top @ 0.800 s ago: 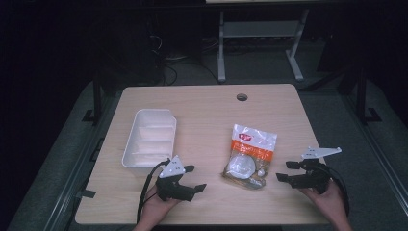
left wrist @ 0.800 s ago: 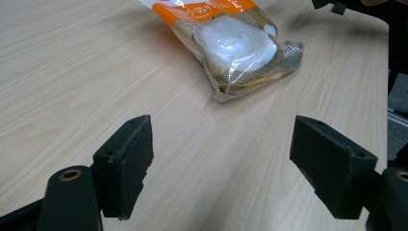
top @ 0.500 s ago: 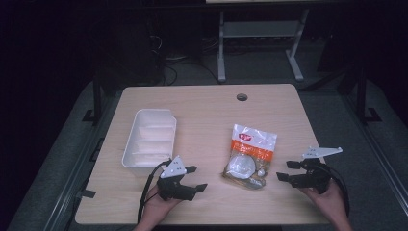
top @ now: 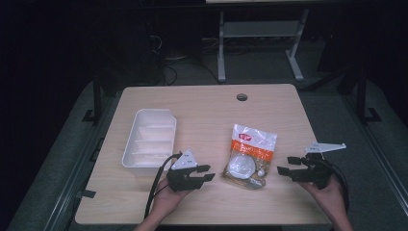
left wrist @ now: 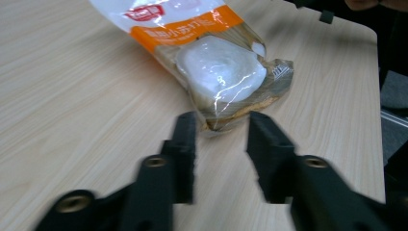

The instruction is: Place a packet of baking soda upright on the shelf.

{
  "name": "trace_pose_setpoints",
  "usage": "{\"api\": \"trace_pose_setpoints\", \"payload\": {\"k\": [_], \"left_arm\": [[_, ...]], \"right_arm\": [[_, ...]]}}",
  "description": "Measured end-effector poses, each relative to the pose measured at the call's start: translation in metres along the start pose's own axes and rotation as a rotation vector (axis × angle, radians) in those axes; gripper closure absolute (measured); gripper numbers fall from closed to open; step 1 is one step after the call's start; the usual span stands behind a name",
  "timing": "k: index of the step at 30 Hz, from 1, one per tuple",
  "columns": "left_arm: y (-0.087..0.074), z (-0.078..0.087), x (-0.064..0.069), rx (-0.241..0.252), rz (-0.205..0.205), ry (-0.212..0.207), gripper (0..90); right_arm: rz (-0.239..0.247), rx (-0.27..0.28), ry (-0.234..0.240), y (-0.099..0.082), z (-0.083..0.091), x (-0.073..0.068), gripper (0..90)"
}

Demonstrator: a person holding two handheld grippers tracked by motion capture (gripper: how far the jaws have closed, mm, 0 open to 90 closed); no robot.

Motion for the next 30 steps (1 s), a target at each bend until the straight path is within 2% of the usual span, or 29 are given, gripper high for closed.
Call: {"api": "trace_pose_setpoints", "payload": {"k": [2,3,5,7,8,11,13,15,18,21,24,27,30], "left_arm": [[0.001,-0.004,-0.001,-0.009,0.002,-0.006,74.7],[0.004,-0.013,-0.002,-0.027,0.003,-0.021,76.8],[0.008,-0.02,-0.005,-0.037,-0.001,-0.025,79.2],[0.011,-0.024,-0.006,-0.035,-0.001,-0.029,82.8],[0.016,-0.032,-0.007,-0.049,-0.003,-0.046,84.6],[0.022,-0.042,-0.008,-0.063,-0.016,-0.063,88.3],[0.026,-0.049,-0.008,-0.082,-0.038,-0.063,89.0],[0.03,-0.056,-0.009,-0.086,-0.047,-0.067,89.6],[0.034,-0.067,-0.01,-0.106,-0.052,-0.082,89.8],[0.038,-0.074,-0.01,-0.115,-0.055,-0.094,89.8],[0.04,-0.078,-0.011,-0.125,-0.052,-0.095,89.7],[0.036,-0.085,-0.011,-0.163,-0.05,-0.107,89.7],[0.036,-0.086,-0.011,-0.155,-0.046,-0.108,89.8]], "right_arm": [[-0.012,0.003,0.002,0.005,-0.002,0.002,28.9],[-0.02,0.004,0.001,0.008,-0.004,0.003,27.9],[-0.036,-0.007,-0.003,0.013,-0.007,0.004,27.6],[-0.032,-0.012,-0.015,0.018,-0.011,0.003,27.1],[-0.03,-0.018,-0.017,0.02,-0.012,0.003,27.2],[-0.025,-0.026,-0.024,0.024,-0.015,0.004,27.2],[-0.056,-0.028,-0.009,0.028,-0.018,0.008,27.3],[-0.063,-0.034,-0.01,0.029,-0.018,0.01,28.5],[-0.081,-0.035,-0.017,0.038,-0.018,0.014,29.9],[-0.112,-0.011,-0.001,0.054,-0.02,0.019,29.2],[-0.125,-0.002,0.008,0.057,-0.025,0.021,29.2],[-0.124,-0.063,-0.005,0.052,-0.038,0.024,28.2],[-0.128,-0.078,-0.002,0.05,-0.043,0.023,28.0]]}}
Point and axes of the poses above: each handheld gripper's, and its own axes: z roughly backward along the jaws, y roughly out of its top, x roughly to its right, the point moved 6 cm from there along -z, roughly forward along the jaws, and after that the axes turned 15 degrees about -z, right-handed, at the moved point
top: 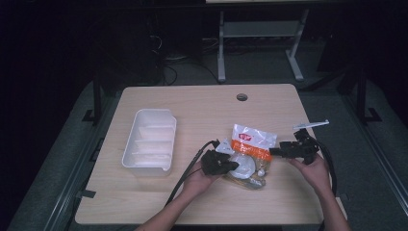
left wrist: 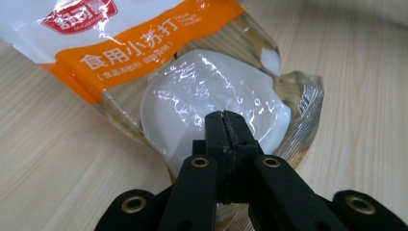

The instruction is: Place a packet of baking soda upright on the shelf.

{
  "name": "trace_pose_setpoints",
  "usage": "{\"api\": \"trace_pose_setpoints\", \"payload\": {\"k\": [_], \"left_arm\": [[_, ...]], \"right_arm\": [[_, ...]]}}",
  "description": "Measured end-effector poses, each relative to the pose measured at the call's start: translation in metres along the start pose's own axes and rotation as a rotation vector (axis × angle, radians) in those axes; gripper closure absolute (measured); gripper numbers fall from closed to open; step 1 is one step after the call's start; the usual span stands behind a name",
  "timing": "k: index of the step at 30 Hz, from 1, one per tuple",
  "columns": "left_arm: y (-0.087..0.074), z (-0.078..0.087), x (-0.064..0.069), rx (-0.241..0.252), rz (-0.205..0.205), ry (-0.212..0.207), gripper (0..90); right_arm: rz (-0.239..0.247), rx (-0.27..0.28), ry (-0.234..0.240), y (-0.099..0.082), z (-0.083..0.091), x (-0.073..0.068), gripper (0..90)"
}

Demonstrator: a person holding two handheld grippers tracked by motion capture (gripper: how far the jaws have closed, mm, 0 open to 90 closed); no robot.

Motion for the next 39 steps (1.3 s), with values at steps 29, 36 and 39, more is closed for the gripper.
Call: {"api": "trace_pose_setpoints", "payload": {"k": [29,36,39], "left_arm": [[0.0,-0.002,0.001,-0.004,-0.028,0.024,90.0],[0.0,-0.002,0.001,-0.004,-0.029,0.025,90.0],[0.0,-0.002,0.001,-0.004,-0.032,0.026,90.0]], "right_arm": [[0.014,-0.02,0.196,-0.007,-0.022,-0.018,71.8],[0.034,-0.057,0.166,-0.008,-0.034,-0.019,78.7],[-0.002,-0.073,0.175,-0.009,-0.037,-0.016,79.3]]}}
Point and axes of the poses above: each handheld gripper's, and its own axes: z roughly backward along the jaws, y roughly out of its top, x roughly to its right, the point moved 6 cm from there along -z, roughly forward along the jaws, and after that the axes turned 15 degrees about -z, right-handed, at the moved point
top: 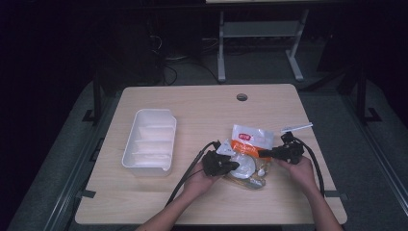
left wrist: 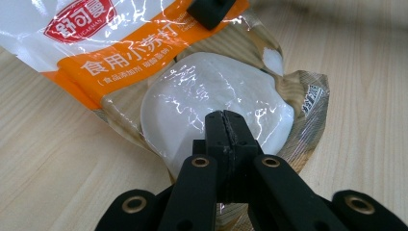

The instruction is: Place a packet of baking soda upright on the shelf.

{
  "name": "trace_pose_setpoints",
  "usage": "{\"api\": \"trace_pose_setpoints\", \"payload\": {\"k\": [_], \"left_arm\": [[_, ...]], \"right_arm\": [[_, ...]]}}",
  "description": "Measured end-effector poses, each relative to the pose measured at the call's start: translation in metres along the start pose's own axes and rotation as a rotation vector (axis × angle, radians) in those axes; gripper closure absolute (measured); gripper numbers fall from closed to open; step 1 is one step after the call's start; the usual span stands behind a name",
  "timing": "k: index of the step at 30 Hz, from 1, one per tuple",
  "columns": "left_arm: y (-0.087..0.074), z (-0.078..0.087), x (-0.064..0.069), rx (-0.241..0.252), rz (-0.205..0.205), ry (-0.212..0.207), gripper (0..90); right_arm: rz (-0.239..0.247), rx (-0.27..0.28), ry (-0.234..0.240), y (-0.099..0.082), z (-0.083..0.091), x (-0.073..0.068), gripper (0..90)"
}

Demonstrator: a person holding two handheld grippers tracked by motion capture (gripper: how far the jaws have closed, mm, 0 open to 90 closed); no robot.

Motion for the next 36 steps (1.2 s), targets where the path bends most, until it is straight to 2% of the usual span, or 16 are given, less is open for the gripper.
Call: {"api": "trace_pose_setpoints", "payload": {"k": [2,4,5,6,10,13,19,24,28,30,33,34,36], "left_arm": [[0.0,0.0,0.0,0.003,-0.001,0.003,90.0],[0.0,0.0,0.0,0.007,-0.001,0.003,89.8],[-0.001,0.0,0.0,0.007,0.002,0.004,89.8],[-0.001,0.001,0.0,0.004,-0.001,0.009,88.1],[0.0,0.003,0.001,0.008,0.013,0.006,83.6],[0.0,0.009,0.002,0.033,0.028,-0.005,79.7],[0.0,0.027,0.009,0.074,0.017,-0.005,70.2],[-0.007,0.044,0.018,0.105,0.019,0.0,64.0],[-0.011,0.052,0.02,0.111,0.019,0.012,59.7],[-0.015,0.057,0.022,0.112,0.016,0.016,54.4],[-0.019,0.06,0.024,0.111,0.016,0.02,50.9],[-0.022,0.062,0.025,0.111,0.018,0.023,46.1],[-0.025,0.064,0.027,0.12,0.032,0.016,43.8]], "right_arm": [[-0.007,-0.009,-0.002,-0.001,-0.001,0.001,79.5],[-0.016,-0.015,0.018,-0.001,-0.002,0.001,85.7],[-0.016,-0.015,0.018,-0.001,-0.002,0.001,85.7],[-0.003,-0.014,0.019,-0.001,-0.001,-0.001,88.7],[0.017,-0.009,0.013,-0.001,0.0,-0.003,89.1],[0.016,-0.006,0.015,-0.001,0.001,-0.004,89.1],[0.059,-0.004,0.007,0.001,0.006,-0.014,89.2],[0.105,0.018,0.011,0.004,0.012,-0.03,89.3],[0.115,0.023,0.014,0.004,0.016,-0.035,89.4],[0.14,0.048,0.025,0.007,0.023,-0.043,89.4],[0.148,0.056,0.031,0.009,0.027,-0.049,89.4],[0.173,0.063,0.032,0.011,0.033,-0.057,89.4],[0.202,0.065,0.018,0.012,0.037,-0.064,89.4]]}}
Point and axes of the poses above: each handheld gripper's, and its own axes: z roughly backward along the jaws, y roughly out of its top, x roughly to its right, the point moved 6 cm from there along -z, roughly forward along the jaws, and after that the axes turned 15 degrees about -z, right-handed, at the moved point
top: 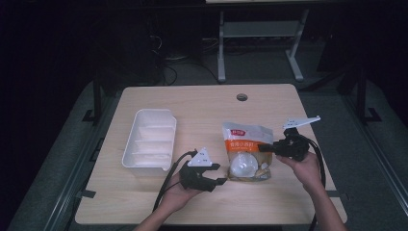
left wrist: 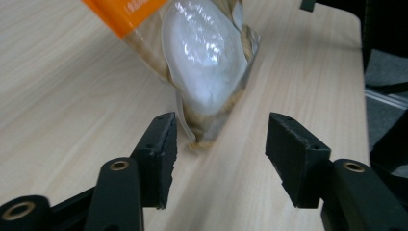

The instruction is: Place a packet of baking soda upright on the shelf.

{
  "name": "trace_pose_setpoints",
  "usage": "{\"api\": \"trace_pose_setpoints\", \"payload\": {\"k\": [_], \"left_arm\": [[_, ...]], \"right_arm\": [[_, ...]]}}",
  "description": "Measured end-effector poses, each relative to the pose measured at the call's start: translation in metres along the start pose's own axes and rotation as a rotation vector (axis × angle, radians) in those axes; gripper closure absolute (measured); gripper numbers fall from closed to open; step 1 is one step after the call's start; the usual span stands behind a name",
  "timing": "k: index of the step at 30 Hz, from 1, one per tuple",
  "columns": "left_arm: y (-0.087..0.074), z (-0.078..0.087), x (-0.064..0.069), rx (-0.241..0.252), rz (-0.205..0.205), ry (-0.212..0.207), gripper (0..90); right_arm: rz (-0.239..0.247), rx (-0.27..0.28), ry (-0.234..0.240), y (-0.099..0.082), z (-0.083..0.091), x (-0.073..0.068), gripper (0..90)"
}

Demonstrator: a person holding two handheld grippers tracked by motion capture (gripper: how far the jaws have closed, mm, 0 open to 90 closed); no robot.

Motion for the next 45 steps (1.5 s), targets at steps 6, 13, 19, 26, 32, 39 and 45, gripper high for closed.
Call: {"api": "trace_pose_setpoints", "payload": {"k": [6,13,19,26,32,39,45], "left_arm": [[-0.009,0.008,0.008,0.015,0.001,-0.003,38.5],[-0.016,0.013,0.015,0.018,-0.003,-0.014,33.4],[-0.023,0.016,0.02,0.014,-0.002,-0.019,31.7],[-0.03,0.014,0.019,0.002,0.002,-0.029,30.5],[-0.029,0.017,0.021,0.011,-0.004,-0.024,29.7],[-0.031,0.019,0.022,0.01,-0.011,-0.031,29.1],[-0.031,0.021,0.023,0.017,-0.02,-0.028,29.1]], "right_arm": [[0.078,-0.007,-0.032,0.007,0.008,-0.022,89.5],[0.148,-0.013,-0.076,0.014,0.014,-0.04,89.6],[0.17,-0.003,-0.099,0.027,0.017,-0.045,89.6],[0.166,0.014,-0.106,0.037,0.02,-0.047,89.7],[0.18,0.011,-0.109,0.047,0.019,-0.053,89.6],[0.193,0.033,-0.096,0.063,0.014,-0.061,89.6],[0.204,0.027,-0.085,0.075,0.005,-0.068,89.6]]}}
Point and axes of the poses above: each handheld gripper's, and its own axes: z roughly backward along the jaws, y roughly out of its top, x roughly to its right, the point moved 6 cm from there along -z, roughly forward along the jaws, and after that the axes turned 15 degrees about -z, right-handed, at the moved point
